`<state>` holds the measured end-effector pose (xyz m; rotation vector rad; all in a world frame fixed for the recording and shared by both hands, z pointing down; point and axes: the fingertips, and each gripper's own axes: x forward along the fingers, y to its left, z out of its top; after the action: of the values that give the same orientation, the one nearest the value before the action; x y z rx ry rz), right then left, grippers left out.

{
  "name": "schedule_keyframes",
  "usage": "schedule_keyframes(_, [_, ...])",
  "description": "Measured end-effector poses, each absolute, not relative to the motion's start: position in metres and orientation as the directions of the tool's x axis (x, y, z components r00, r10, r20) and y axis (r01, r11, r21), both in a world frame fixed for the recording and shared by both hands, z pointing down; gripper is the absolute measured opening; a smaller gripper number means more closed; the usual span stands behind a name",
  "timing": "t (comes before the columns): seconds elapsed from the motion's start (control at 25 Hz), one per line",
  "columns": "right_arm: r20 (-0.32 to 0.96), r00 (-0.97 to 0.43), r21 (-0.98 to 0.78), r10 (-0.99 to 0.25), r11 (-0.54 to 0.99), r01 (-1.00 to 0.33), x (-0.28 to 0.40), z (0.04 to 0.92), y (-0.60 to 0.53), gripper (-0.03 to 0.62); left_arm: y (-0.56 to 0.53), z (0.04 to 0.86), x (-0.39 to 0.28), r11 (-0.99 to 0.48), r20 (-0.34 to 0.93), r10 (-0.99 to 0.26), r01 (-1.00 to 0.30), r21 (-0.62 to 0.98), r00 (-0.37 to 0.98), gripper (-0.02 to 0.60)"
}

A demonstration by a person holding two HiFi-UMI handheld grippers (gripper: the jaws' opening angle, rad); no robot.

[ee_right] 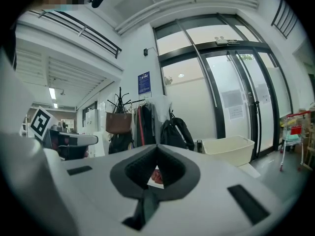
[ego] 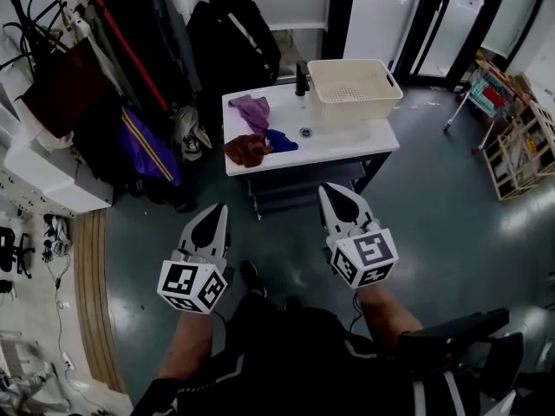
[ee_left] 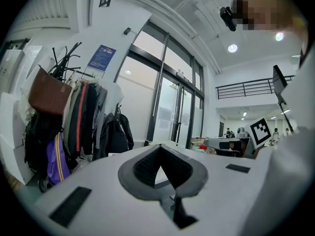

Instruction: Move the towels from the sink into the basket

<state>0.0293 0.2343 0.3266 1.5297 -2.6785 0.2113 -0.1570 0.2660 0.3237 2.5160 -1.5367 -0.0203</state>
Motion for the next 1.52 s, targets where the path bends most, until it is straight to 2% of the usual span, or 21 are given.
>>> schedule_keyframes(0.44, [0.105,-0.495,-0.057,-0.863,0.492,-0.869,-0.031,0.329,0.145,0.008,0.171,0.332,-0.208,-0.489,0.063,-0.860,-0.852,0.187,0.507,0.003])
schedule_keyframes(0.76, [0.148,-0.479,-0.053,-0.865,0.477,-0.877,-0.070,0.342,0.087,0.010,0.114,0.336,-0.238,-0.528,0.071,-0.833,-0.827,0.192,0.549,0.003])
schedule_keyframes(0.8, [0.154,-0.478,-0.053,-0.865,0.476,-0.878,-0.074,0.344,0.081,0.017,0.108,0.338,-0.241,-0.532,0.072,-0.830,-0.824,0.195,0.553,0.003])
schedule_keyframes(0.88, [0.166,-0.471,-0.049,-0.866,0.470,-0.881,-0.081,0.350,0.070,0.074,0.096,0.342,-0.248,-0.541,0.073,-0.823,-0.817,0.200,0.563,0.003])
schedule_keyframes(1.24, [0.256,-0.499,-0.044,-0.828,0.506,-0.862,-0.110,0.384,0.021,0.168,0.053,0.360,-0.270,-0.553,0.104,-0.806,-0.803,0.221,0.583,0.003])
schedule_keyframes(1.52, [0.350,-0.553,-0.046,-0.756,0.576,-0.816,-0.122,0.431,-0.028,0.234,0.023,0.384,-0.263,-0.546,0.132,-0.800,-0.802,0.243,0.585,0.003])
